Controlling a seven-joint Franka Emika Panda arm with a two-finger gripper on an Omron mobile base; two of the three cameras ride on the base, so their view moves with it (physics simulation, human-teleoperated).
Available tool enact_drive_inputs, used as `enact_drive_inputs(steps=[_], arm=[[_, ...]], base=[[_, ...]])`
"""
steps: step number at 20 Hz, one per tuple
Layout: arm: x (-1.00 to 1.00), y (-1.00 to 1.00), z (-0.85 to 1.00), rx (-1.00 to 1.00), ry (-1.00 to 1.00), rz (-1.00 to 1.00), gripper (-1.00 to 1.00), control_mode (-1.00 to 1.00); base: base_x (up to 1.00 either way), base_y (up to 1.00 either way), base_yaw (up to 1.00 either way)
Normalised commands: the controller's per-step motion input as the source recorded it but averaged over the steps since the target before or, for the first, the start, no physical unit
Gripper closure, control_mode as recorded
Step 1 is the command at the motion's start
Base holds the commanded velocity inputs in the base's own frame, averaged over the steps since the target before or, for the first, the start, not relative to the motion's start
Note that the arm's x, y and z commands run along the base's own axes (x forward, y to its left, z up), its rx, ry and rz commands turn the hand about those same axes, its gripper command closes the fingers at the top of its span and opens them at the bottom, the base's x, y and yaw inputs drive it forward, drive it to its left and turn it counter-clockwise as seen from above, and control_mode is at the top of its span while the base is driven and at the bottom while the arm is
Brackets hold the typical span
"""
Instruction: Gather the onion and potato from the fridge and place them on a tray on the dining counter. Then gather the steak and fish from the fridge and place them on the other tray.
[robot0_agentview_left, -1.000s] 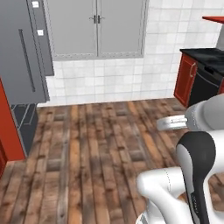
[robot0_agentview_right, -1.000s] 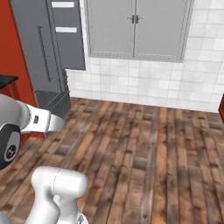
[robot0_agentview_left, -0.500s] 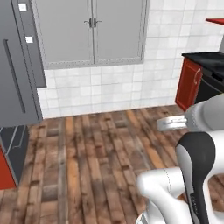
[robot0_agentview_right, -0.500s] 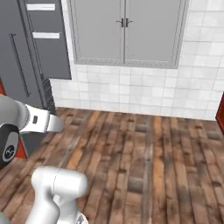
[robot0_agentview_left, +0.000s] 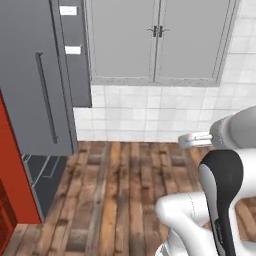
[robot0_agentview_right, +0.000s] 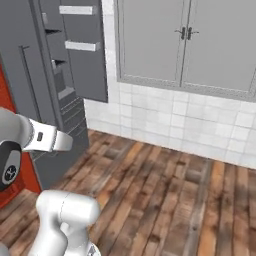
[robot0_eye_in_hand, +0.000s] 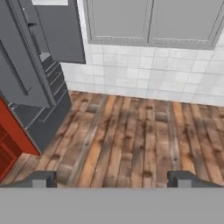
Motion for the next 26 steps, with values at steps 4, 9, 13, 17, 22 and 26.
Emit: enact_drive_inputs(steps=[4,9,13,17,22,26], arm=[[0.00,0.00,0.00,0.00,0.00,0.00,-1.00,1.00],[0.00,0.00,0.00,0.00,0.00,0.00,-1.00,1.00],[0.00,0.00,0.00,0.00,0.00,0.00,-1.00,1.00],[0.00,0.00,0.00,0.00,0.00,0.00,-1.00,1.00],[0.00,0.00,0.00,0.00,0.00,0.00,-1.00,1.00],[0.00,0.00,0.00,0.00,0.00,0.00,-1.00,1.00]], base=[[0.71,-0.81,0.48],[0.00,-1.00,0.48],[-0.06,-0.88,0.74],[-0.01,-0.64,0.83],[0.00,-0.82,0.74],[0.00,-1.00,0.52]])
